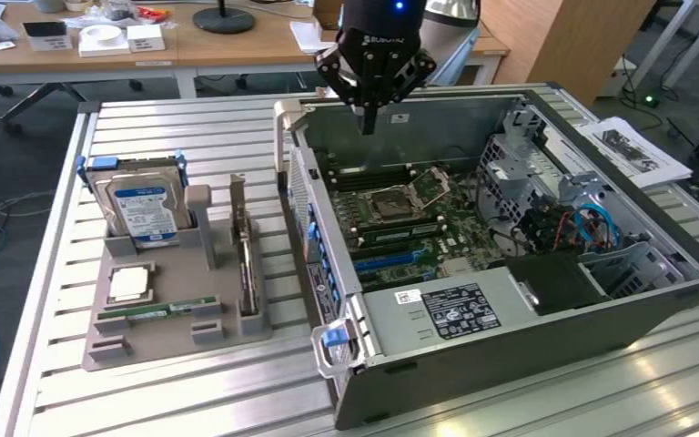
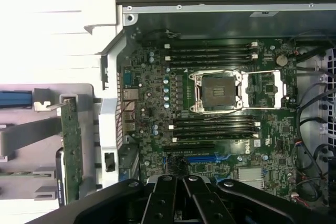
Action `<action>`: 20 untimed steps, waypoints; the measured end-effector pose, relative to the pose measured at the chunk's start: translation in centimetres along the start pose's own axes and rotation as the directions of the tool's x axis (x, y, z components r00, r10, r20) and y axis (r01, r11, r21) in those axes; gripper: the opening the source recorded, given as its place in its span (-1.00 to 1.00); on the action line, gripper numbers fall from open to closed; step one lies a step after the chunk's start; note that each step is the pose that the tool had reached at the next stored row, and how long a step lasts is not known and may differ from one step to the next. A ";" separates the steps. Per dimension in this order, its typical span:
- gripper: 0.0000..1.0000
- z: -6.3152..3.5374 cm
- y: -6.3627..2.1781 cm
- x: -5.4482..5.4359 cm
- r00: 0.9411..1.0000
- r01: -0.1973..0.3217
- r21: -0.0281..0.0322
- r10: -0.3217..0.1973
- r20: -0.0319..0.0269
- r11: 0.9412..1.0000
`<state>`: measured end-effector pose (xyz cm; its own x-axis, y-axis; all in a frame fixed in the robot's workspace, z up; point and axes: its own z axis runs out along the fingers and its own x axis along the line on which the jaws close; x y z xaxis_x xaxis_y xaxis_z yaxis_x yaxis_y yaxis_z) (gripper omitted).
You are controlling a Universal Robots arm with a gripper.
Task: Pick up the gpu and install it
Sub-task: 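Reach for the gpu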
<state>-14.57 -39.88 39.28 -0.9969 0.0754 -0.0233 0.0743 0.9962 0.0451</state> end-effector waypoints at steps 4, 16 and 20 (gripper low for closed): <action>-0.79 0.00 -0.05 0.7 1.000 0.000 0.000 0.000 0.000 1.000; -0.79 0.02 -0.23 3.1 1.000 -0.001 0.001 0.001 0.000 1.000; -0.79 0.03 -0.31 4.1 1.000 -0.001 0.001 0.001 0.000 1.000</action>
<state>-18.68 -39.89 39.14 -0.9968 0.0767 -0.0234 0.0756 0.9962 0.0441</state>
